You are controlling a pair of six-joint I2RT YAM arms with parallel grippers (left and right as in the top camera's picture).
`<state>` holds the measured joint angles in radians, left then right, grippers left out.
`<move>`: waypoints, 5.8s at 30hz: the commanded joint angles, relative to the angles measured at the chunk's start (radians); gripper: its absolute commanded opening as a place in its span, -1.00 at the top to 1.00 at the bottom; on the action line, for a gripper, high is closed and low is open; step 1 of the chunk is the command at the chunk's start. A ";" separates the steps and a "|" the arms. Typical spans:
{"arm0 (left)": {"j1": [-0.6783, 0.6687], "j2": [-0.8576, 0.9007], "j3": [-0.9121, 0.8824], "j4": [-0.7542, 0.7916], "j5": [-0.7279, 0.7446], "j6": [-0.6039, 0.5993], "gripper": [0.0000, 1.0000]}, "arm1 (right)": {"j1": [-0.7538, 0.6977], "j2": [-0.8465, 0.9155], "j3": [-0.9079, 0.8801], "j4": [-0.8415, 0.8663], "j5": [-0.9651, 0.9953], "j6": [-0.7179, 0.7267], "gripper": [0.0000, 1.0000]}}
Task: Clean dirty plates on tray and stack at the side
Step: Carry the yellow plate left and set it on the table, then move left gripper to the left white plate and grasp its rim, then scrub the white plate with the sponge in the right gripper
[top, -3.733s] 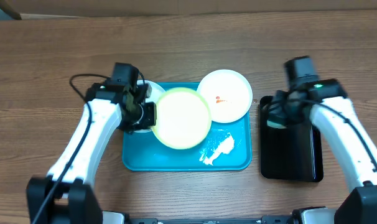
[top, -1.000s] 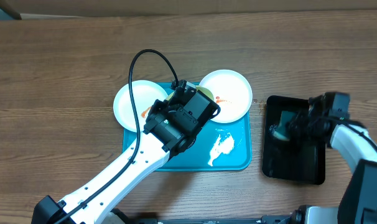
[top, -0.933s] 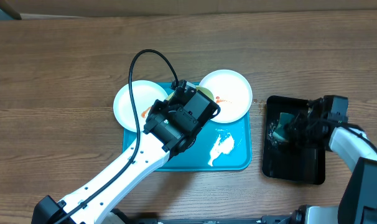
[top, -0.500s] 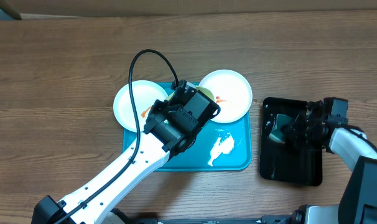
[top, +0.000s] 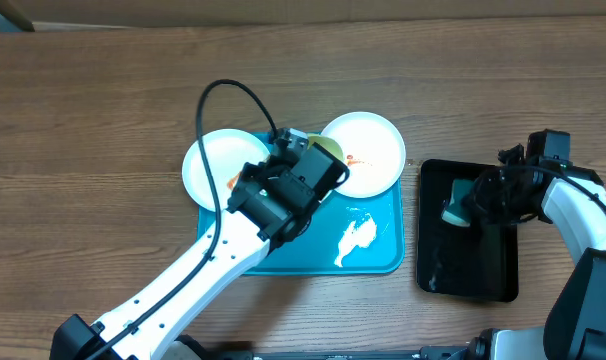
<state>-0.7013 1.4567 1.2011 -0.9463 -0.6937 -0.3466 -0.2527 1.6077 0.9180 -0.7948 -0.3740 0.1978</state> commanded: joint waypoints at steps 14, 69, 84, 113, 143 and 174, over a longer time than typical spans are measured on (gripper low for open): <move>0.679 -0.166 0.074 -0.072 0.592 -0.087 0.92 | 0.006 0.003 0.020 -0.001 0.026 -0.017 0.92; 1.146 0.325 0.193 -0.024 1.159 0.208 -0.18 | 0.006 0.003 0.019 0.002 0.026 -0.020 0.90; 0.782 0.354 0.193 0.110 0.677 0.248 -0.46 | 0.006 0.003 0.019 -0.011 0.026 -0.020 0.89; 0.779 0.497 0.193 -0.017 0.756 0.242 0.85 | 0.006 0.003 0.019 -0.027 0.025 -0.020 0.88; 0.592 0.497 0.193 -0.207 0.848 0.230 0.91 | 0.045 -0.117 0.187 -0.180 0.004 -0.025 0.92; 0.523 0.498 0.191 -0.198 0.853 0.182 0.92 | 0.962 0.185 0.228 0.301 0.015 0.114 0.93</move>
<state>-0.1646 1.9461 1.3773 -1.1412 0.1436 -0.1509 0.6811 1.7584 1.1378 -0.5240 -0.3660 0.2901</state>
